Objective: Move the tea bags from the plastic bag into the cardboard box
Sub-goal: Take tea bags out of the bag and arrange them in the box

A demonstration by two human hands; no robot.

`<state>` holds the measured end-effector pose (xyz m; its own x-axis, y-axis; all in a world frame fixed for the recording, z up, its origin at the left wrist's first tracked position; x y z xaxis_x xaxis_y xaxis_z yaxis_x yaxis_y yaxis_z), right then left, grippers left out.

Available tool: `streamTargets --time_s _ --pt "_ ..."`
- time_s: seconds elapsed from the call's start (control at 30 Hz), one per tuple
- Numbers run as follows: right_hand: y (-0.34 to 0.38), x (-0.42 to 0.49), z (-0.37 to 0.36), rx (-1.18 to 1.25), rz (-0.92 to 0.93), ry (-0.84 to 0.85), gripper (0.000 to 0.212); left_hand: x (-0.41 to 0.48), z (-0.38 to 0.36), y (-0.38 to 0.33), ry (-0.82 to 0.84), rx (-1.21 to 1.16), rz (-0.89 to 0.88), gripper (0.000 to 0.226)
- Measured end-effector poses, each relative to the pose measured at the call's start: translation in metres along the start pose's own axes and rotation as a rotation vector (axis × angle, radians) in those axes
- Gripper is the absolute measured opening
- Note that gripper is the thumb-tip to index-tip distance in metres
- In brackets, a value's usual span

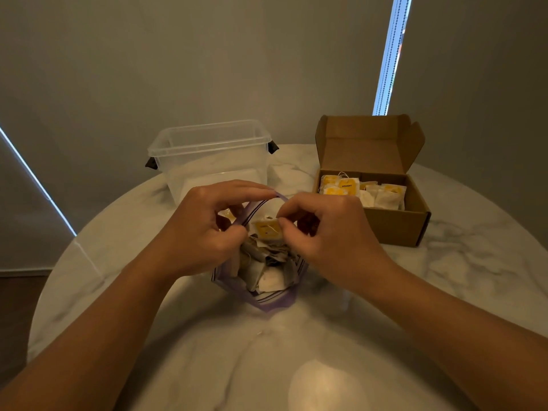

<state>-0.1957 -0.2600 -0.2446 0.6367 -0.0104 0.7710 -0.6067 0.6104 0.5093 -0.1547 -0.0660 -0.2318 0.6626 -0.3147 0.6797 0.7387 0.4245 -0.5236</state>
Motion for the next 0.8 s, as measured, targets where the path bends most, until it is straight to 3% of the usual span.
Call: streamTargets --time_s 0.3,0.53,0.63,0.8 --pt "-0.006 0.014 0.026 0.232 -0.177 0.051 0.008 0.001 0.000 0.003 -0.018 0.039 0.042 0.058" --pt "-0.019 0.034 0.060 0.319 -0.223 -0.107 0.006 0.000 0.000 0.003 0.019 0.011 0.089 0.061" --pt "-0.034 0.042 0.080 0.249 -0.256 -0.205 0.008 0.001 0.001 0.002 0.046 -0.002 0.118 0.059" --pt "-0.072 0.049 0.108 -0.061 -0.296 -0.350 0.012 0.000 0.004 -0.002 0.122 -0.037 0.129 0.056"
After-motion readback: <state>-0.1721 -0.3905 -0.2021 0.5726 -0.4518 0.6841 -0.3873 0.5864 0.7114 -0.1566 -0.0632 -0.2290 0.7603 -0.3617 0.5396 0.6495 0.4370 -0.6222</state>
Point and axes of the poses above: each hand's wrist, its own x-axis towards the middle knuckle, its own z-axis out of the back of the hand, y = z × x, the point moved 1 cm from there along x, towards the middle knuckle, and after that the axes turned 14 degrees about -y, right-handed, at the moved point
